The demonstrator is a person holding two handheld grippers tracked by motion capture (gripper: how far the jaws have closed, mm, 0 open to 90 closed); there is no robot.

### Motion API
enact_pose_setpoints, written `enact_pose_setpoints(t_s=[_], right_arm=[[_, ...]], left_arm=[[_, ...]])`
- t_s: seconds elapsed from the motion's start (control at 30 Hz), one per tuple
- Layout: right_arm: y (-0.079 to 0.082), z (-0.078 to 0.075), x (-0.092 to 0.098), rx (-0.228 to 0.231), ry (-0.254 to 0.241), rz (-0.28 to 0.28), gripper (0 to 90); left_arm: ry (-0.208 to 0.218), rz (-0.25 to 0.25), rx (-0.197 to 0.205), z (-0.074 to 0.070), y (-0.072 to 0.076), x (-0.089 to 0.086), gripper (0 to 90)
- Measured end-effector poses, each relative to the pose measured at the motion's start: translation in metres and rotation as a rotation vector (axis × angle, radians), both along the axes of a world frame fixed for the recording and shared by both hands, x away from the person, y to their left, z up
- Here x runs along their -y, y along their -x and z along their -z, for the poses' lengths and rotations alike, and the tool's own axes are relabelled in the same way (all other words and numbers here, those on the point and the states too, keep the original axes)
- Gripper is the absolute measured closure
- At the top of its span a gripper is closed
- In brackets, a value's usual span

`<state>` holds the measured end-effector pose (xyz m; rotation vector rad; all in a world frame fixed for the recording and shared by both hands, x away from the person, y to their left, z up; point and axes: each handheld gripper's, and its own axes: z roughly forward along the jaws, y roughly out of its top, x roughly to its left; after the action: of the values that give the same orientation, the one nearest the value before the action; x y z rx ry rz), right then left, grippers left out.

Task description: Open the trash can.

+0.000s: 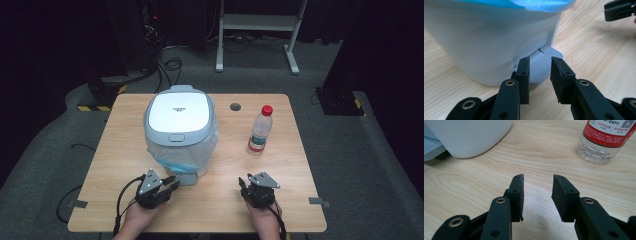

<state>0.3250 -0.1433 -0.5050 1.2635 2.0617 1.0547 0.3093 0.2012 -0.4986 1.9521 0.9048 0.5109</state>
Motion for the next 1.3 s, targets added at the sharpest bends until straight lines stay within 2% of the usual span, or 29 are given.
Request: enact_pose_setpoints(t_s=[0.13, 0.23, 0.37, 0.5, 0.77, 0.8, 1.07, 1.3], right_arm=[[0.000, 0.001, 0.000, -0.002, 0.004, -0.002, 61.5], [-0.001, 0.002, 0.001, -0.002, 0.001, -0.002, 61.5], [-0.001, 0.002, 0.002, -0.005, -0.004, 0.005, 61.6], [-0.001, 0.002, 0.003, -0.010, -0.009, 0.007, 61.5], [-0.001, 0.003, 0.004, -0.008, -0.009, 0.008, 61.4], [-0.001, 0.003, 0.004, -0.009, -0.009, 0.008, 61.3], [-0.001, 0.005, 0.000, -0.013, 0.003, 0.001, 61.1], [-0.001, 0.005, -0.001, -0.010, 0.008, -0.006, 60.9]], left_arm=[[0.008, 0.009, 0.002, 0.005, -0.007, 0.011, 68.7], [-0.006, -0.004, 0.019, 0.008, -0.010, 0.017, 69.0], [0.016, 0.014, -0.009, 0.011, -0.013, 0.022, 69.4], [0.034, -0.015, -0.041, 0.013, -0.016, 0.025, 69.4], [0.016, -0.018, -0.024, 0.015, -0.016, 0.027, 69.6], [0.002, -0.016, -0.020, 0.015, -0.015, 0.027, 69.6], [0.014, -0.014, 0.003, 0.019, -0.014, 0.026, 69.6], [0.024, -0.012, -0.002, 0.020, -0.014, 0.026, 69.5]])
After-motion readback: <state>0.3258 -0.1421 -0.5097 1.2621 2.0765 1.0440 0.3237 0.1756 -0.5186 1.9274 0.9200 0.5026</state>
